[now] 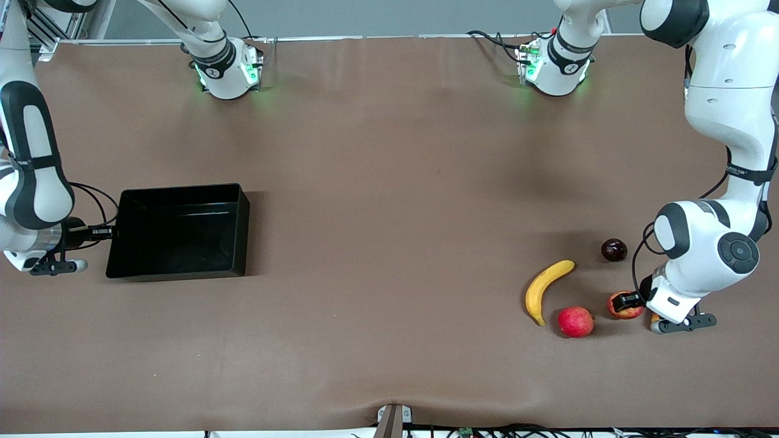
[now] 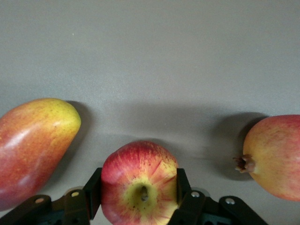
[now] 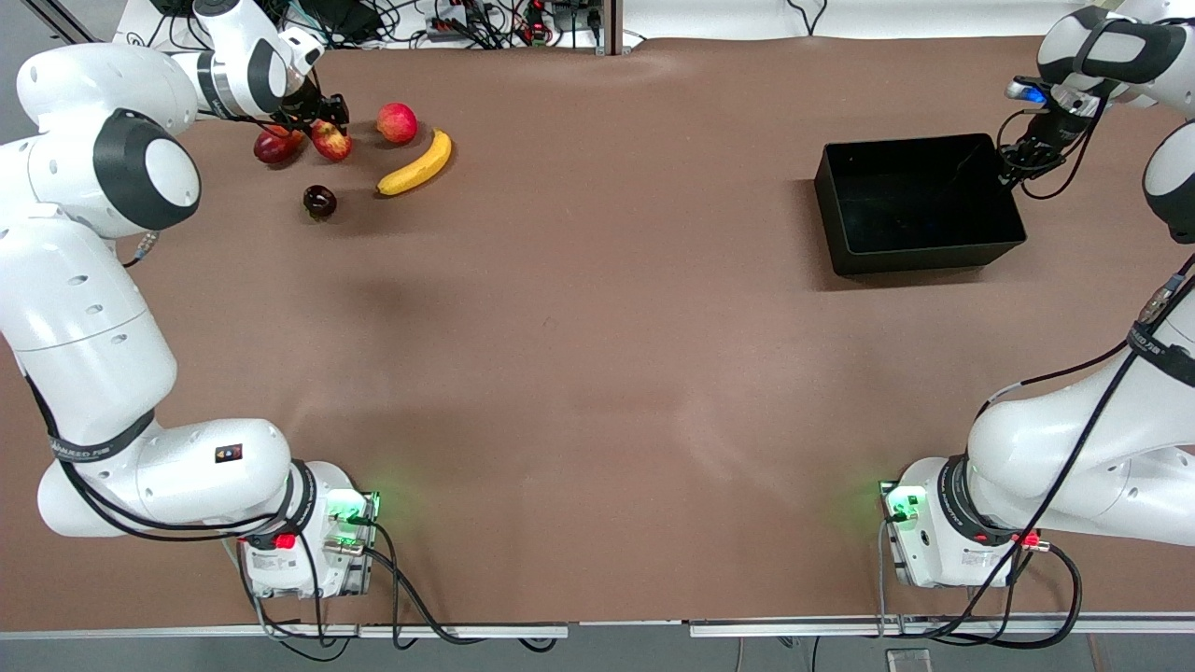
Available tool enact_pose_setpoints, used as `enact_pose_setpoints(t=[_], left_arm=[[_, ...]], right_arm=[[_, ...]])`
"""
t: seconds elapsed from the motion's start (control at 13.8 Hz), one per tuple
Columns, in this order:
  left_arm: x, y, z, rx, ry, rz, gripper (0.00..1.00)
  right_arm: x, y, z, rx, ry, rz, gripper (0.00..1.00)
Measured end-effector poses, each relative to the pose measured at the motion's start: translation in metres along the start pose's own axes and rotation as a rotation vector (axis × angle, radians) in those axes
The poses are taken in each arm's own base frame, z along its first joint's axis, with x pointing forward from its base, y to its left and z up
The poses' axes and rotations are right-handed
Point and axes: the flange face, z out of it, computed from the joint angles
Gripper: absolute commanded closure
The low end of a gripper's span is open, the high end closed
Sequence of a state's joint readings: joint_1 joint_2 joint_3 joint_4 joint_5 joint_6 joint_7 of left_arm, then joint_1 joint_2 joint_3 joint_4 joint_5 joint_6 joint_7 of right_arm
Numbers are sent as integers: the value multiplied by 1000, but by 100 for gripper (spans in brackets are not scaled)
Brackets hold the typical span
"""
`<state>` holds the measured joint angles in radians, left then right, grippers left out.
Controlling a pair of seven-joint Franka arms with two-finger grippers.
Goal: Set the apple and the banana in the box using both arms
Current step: 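Grasp the red apple with the left gripper while the right gripper grips the box, then slide the box inward with the right gripper while the left gripper lifts the apple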
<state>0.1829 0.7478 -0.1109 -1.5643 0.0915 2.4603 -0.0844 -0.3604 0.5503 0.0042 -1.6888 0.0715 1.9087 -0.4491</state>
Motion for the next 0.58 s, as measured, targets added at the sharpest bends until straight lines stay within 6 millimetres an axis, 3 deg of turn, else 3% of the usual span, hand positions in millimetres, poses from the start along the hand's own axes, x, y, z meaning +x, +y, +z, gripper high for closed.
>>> enact_pose_setpoints(t=[0.14, 0.29, 0.43, 0.58], left_arm=[[4, -1, -5, 16, 12, 22, 83], [8, 2, -20, 29, 9, 39, 83], [10, 9, -47, 35, -13, 50, 83], [8, 17, -82, 47, -58, 62, 83]], right_arm=[[1, -13, -26, 45, -49, -9, 100], [2, -39, -61, 96, -93, -2, 100], [7, -77, -83, 102, -114, 14, 100], [14, -124, -86, 98, -141, -5, 100]])
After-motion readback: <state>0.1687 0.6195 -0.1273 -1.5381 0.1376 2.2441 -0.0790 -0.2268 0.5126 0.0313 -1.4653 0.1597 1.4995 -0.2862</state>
